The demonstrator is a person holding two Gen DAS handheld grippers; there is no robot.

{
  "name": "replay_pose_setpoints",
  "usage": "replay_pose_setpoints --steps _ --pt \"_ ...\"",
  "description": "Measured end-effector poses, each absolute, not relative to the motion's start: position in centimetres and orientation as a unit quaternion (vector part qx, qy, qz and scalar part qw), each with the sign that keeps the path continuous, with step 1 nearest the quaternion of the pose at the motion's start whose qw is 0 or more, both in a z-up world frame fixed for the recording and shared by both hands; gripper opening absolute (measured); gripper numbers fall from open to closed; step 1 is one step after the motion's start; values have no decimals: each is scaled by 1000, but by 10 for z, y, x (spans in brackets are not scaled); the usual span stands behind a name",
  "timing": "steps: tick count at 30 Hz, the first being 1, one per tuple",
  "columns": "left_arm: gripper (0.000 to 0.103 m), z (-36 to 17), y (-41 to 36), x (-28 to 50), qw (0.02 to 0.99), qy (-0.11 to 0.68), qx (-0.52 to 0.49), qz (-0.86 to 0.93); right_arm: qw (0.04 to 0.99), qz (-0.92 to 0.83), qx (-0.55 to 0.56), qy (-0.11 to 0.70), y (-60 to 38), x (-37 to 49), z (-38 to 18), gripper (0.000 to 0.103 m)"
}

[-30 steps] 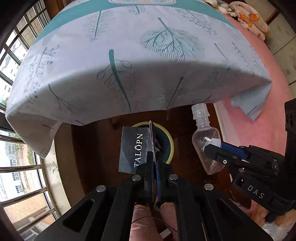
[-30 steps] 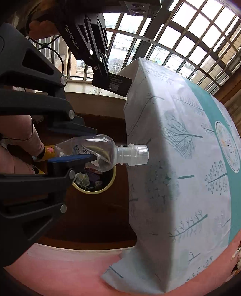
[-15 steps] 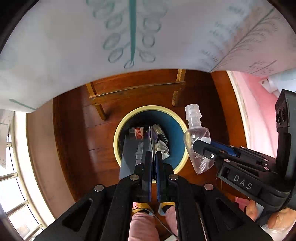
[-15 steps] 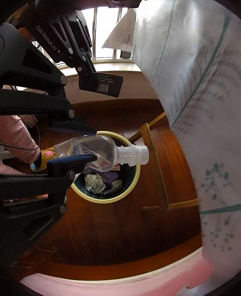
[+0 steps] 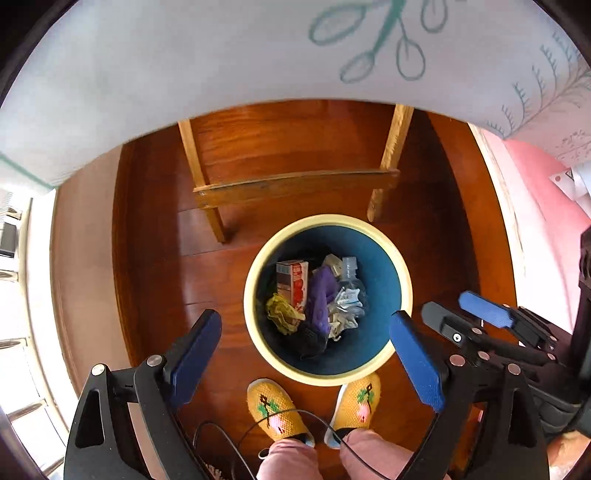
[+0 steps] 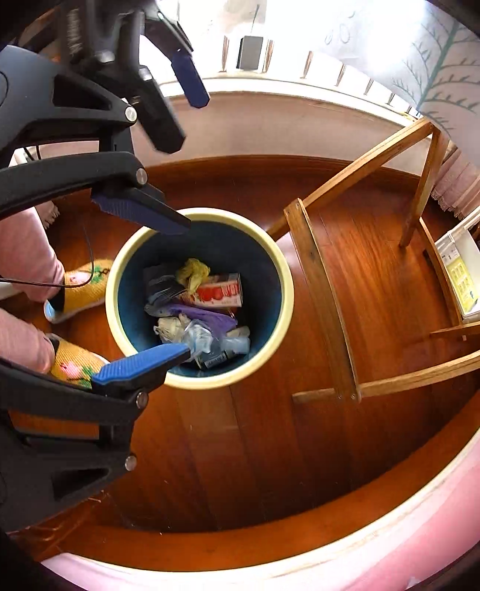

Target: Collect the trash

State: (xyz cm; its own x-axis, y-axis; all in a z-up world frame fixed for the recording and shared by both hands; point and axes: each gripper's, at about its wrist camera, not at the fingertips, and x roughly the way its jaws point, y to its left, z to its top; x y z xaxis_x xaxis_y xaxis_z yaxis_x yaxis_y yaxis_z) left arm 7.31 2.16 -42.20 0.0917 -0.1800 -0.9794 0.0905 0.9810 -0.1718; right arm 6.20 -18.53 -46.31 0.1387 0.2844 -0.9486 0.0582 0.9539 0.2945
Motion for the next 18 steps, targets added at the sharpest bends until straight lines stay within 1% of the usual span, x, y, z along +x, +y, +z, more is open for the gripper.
replay_pose_setpoints --steps 6,18 --pt "93 -397 26 68 756 648 -37 -80 761 75 113 635 -183 59 -448 60" --pt "93 -319 31 62 782 619 -36 -62 775 71 97 621 -184 55 -389 61"
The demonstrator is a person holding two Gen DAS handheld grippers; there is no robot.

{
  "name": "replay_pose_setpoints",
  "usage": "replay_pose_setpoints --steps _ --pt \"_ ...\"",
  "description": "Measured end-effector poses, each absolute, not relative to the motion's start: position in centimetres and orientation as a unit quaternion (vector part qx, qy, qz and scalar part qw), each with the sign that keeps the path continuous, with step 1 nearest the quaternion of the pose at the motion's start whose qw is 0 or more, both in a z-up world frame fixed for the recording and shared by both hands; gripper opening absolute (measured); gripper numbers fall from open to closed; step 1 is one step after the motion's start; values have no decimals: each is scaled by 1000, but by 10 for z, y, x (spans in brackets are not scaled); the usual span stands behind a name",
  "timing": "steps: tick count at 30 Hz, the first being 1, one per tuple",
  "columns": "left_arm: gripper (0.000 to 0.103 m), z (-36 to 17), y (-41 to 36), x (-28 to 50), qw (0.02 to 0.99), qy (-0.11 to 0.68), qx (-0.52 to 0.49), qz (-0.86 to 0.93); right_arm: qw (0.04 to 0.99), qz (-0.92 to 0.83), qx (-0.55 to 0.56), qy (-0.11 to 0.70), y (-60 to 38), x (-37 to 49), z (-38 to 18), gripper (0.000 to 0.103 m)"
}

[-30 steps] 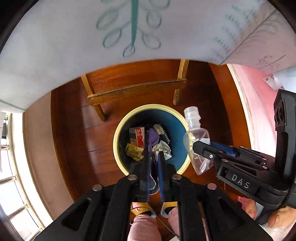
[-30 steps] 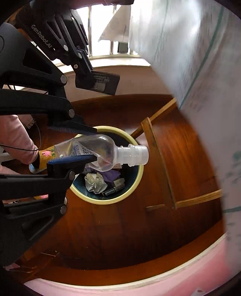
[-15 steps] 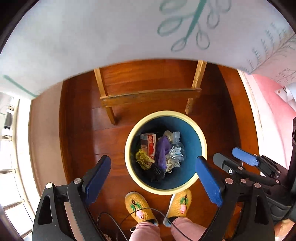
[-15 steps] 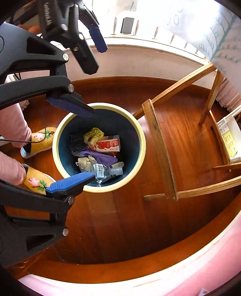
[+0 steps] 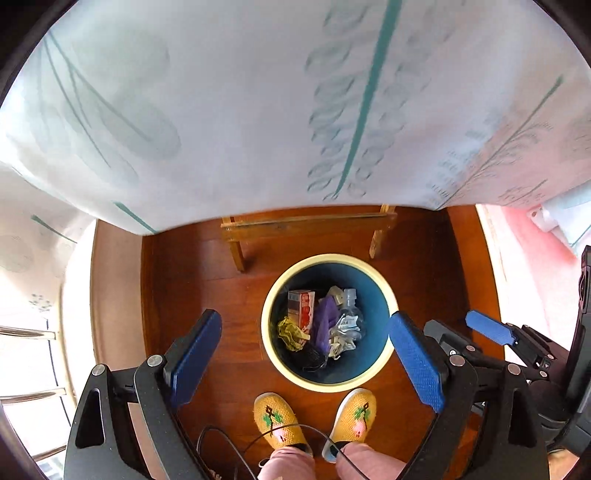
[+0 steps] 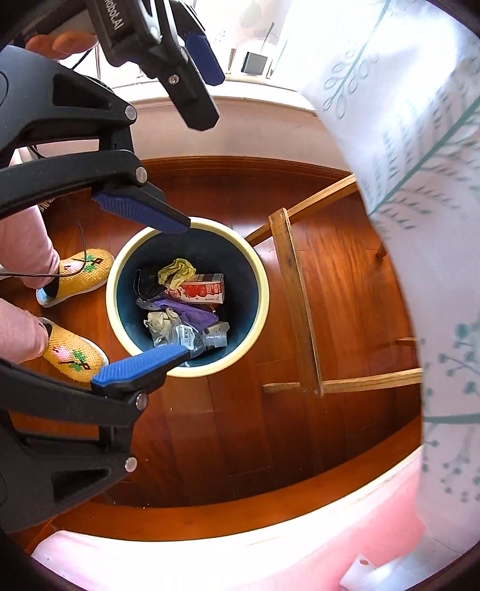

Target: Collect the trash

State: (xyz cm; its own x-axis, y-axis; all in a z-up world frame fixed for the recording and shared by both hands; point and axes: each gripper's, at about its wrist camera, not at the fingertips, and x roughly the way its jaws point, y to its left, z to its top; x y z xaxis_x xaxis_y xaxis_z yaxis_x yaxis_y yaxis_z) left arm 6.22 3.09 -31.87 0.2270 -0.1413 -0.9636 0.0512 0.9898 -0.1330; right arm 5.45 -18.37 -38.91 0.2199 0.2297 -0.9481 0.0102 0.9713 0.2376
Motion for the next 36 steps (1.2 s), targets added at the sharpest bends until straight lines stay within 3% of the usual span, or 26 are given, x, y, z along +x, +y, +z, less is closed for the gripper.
replay_pose_setpoints --steps 8,24,36 --pt "93 -252 30 60 792 608 -33 -48 779 61 82 619 -193 55 -338 67" --pt "93 -80 34 47 824 566 -20 -26 807 81 43 583 -198 47 -167 68" --pt "93 12 44 29 850 527 -18 -12 831 107 29 545 -191 39 -49 68"
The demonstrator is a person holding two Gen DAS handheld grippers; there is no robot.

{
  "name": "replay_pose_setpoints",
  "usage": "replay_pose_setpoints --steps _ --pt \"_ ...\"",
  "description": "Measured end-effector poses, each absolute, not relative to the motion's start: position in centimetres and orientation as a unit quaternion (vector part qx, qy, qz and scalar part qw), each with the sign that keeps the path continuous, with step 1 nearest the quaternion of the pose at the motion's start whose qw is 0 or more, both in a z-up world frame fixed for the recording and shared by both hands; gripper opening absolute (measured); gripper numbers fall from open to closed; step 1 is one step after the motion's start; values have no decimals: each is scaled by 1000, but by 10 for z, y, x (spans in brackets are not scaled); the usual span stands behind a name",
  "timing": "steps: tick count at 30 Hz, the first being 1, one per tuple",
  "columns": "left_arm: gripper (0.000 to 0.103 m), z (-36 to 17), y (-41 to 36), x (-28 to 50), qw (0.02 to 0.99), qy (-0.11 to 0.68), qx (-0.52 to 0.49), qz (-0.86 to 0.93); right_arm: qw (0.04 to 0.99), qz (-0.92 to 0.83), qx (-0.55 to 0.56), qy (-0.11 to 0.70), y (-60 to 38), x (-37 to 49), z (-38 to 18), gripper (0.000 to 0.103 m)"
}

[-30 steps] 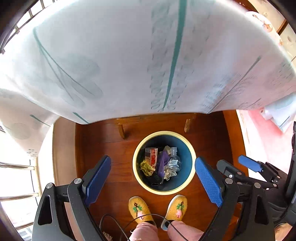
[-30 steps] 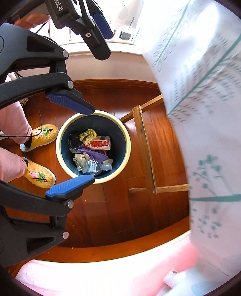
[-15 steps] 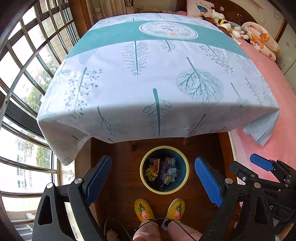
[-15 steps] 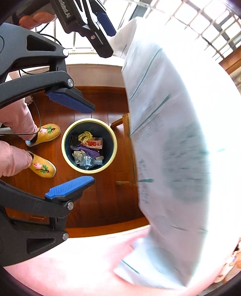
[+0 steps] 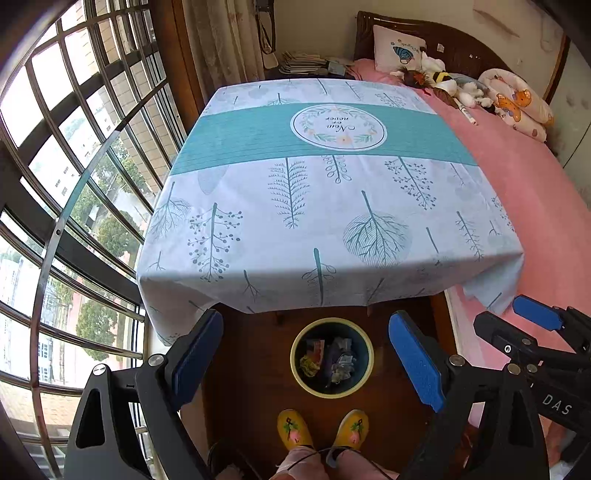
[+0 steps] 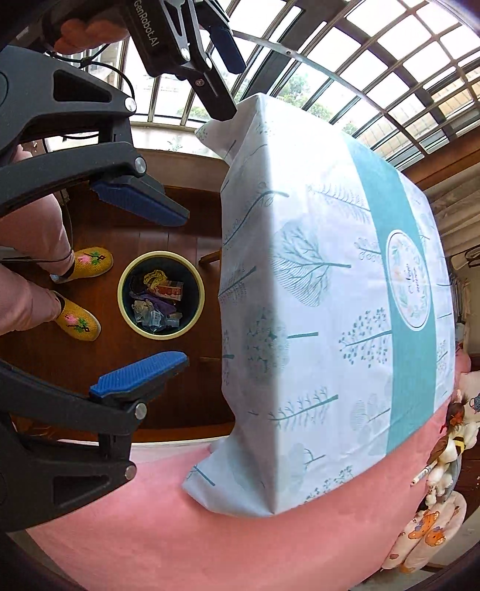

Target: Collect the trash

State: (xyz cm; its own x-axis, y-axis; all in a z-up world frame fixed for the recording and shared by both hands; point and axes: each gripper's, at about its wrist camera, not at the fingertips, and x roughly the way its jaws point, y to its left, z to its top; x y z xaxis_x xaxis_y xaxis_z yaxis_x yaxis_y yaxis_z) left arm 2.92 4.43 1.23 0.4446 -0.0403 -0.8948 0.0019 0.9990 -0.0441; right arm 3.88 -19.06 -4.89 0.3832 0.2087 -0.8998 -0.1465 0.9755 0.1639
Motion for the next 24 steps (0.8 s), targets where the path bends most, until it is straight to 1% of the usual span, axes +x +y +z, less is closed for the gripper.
replay_pose_setpoints --steps 8,13,17,24 --pt "93 58 41 20 870 492 -22 0 859 114 35 499 -188 35 18 68" --pt "93 74 32 15 880 475 -13 9 873 111 25 473 -185 25 52 68" --pt "93 75 29 16 879 476 -15 9 884 104 16 456 -183 16 65 68" --pt "93 79 18 14 886 464 -1 4 888 100 10 449 -187 15 67 68"
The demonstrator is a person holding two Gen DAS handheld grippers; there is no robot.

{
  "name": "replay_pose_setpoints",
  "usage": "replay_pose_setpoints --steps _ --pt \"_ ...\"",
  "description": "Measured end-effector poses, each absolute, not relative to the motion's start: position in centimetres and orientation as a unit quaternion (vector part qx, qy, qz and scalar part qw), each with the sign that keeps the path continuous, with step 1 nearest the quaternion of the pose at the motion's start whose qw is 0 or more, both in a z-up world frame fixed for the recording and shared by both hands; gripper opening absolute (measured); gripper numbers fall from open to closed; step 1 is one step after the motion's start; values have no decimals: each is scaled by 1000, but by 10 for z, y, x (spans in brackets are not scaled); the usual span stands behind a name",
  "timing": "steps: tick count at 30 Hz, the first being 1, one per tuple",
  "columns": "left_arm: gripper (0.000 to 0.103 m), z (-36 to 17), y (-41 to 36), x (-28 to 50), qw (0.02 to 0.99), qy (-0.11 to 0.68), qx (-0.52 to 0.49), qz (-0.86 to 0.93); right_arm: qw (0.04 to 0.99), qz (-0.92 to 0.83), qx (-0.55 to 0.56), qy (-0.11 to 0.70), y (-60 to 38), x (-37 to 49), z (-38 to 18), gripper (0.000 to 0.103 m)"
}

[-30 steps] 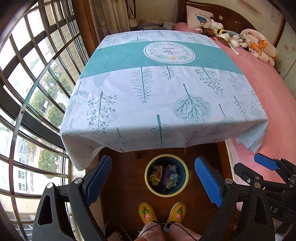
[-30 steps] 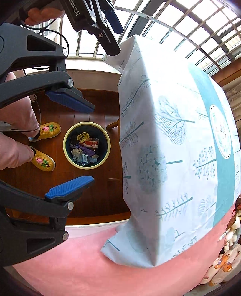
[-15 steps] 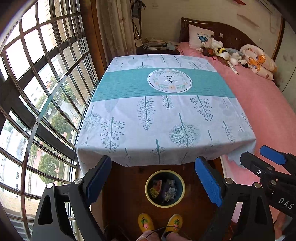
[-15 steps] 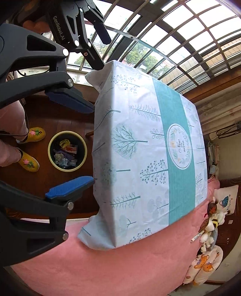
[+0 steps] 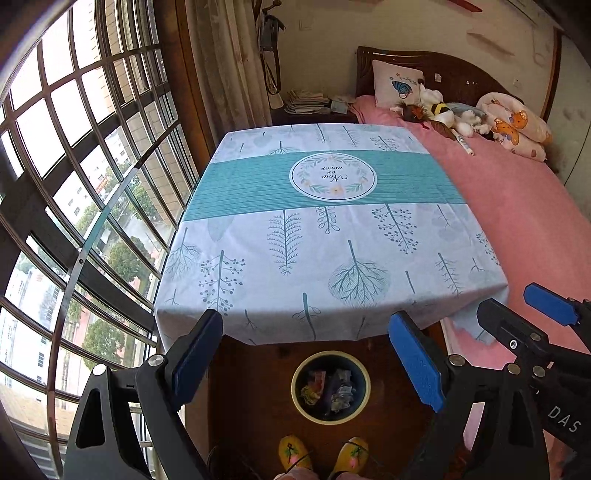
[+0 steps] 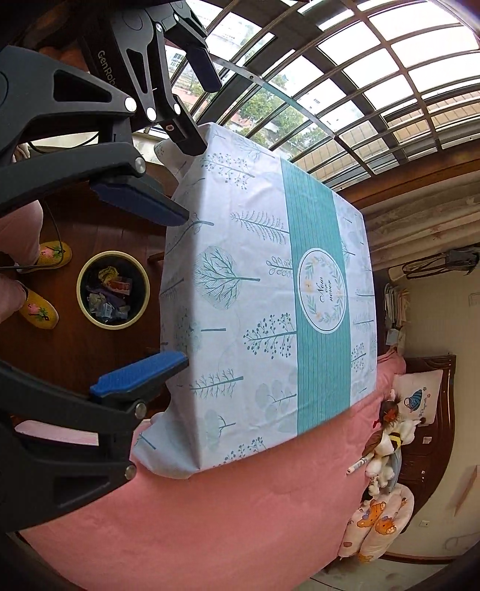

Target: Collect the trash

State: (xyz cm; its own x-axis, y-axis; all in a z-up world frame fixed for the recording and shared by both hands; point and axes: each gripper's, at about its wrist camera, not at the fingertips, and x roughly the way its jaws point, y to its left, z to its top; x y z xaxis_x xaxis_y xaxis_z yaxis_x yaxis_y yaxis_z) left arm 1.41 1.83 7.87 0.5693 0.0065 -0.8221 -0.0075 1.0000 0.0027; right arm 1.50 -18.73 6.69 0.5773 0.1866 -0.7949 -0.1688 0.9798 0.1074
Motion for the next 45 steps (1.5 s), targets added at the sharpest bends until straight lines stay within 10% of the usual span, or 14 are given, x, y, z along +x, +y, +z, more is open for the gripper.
replay_pose_setpoints --steps 45 --pt "92 63 22 20 877 480 -4 12 883 105 16 458 -187 25 48 68"
